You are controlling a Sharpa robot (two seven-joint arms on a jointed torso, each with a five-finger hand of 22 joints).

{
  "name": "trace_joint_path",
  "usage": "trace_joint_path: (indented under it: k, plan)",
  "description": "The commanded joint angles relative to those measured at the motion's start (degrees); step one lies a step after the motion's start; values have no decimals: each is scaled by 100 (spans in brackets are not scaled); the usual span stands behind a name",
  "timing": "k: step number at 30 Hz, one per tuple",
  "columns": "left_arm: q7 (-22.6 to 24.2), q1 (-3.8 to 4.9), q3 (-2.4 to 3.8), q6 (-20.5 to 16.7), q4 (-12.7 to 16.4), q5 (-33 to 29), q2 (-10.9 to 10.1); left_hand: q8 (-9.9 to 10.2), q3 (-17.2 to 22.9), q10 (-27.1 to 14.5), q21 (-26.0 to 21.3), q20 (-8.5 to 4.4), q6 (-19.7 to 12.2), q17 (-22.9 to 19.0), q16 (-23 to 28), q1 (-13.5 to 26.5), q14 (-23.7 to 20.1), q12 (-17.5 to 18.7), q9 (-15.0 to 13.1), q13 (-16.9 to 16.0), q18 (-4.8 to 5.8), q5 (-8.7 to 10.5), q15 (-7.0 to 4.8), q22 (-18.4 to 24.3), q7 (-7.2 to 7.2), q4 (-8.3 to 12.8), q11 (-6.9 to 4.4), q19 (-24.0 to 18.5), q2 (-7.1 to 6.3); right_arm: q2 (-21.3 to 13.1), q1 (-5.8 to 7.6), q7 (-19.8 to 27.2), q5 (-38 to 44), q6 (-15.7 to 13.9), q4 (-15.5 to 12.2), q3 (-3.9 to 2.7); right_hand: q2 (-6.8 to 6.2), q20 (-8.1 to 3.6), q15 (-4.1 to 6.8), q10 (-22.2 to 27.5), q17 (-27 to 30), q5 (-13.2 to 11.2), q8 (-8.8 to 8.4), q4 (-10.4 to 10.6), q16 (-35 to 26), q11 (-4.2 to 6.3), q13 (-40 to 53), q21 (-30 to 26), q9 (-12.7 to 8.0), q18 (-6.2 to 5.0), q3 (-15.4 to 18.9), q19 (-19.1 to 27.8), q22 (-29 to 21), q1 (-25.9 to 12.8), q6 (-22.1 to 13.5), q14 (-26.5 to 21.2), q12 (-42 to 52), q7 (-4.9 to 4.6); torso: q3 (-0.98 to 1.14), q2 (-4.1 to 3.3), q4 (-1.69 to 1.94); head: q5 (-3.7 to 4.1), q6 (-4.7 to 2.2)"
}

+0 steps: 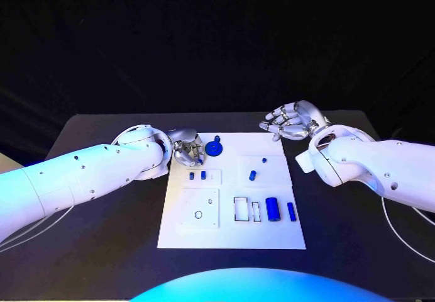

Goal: Assemble the parts on the task board

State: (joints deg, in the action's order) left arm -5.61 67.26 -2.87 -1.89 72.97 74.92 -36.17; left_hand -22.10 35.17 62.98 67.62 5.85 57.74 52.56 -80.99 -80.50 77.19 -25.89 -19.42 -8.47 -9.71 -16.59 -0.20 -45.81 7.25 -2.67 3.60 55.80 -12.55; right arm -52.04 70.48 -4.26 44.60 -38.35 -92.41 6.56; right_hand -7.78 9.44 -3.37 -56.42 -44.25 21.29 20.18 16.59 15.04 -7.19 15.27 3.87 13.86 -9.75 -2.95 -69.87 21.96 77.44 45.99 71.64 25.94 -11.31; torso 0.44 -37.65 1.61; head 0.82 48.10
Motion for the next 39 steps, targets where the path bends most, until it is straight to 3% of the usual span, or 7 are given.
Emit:
trace_joint_path:
  k: [1, 21, 39]
  plan:
    - [-126, -20, -28, 305, -18, 108, 17, -6, -3, 43, -33, 9, 38, -6, -12, 36, 16, 21, -5, 5, -9, -18, 0, 7, 11, 30, -4, -14, 38, -1, -3, 59, 61, 77, -9, -1, -1, 11, -8, -39, 8, 33, 22, 3, -37, -16, -5, 0, -10, -76, -30, 30, -5, 33, 18, -16, -25, -29, 0, 3, 3, 11, 12]
    - [-23, -21, -48, 127, -27, 22, 32, 119, -4, 18, -81, 21, -64, -47, -4, 90, -17, 157, 2, 18, -15, -7, 29, 65, 47, 65, 34, -56, 34, -5, -3, 55, 67, 82, -13, -1, -6, 12, -9, -48, 9, 31, 22, 3, -49, -17, -28, 1, -15, -75, -35, 31, -23, 31, 17, -15, -41, -30, -4, 7, 8, 13, 13]
    - [41, -34, -43, -128, 20, -48, -8, 404, 19, 56, -137, 47, -317, -112, -2, 169, -63, 310, 63, 10, -29, -13, 68, 144, 101, 118, 72, -107, -30, 1, -4, 59, 69, 84, 1, -1, -8, 13, -10, -51, 9, 30, 21, 3, -54, -18, -36, 1, -17, -75, -36, 32, -30, 29, 16, -16, -47, -30, -6, 8, 8, 3, -3]
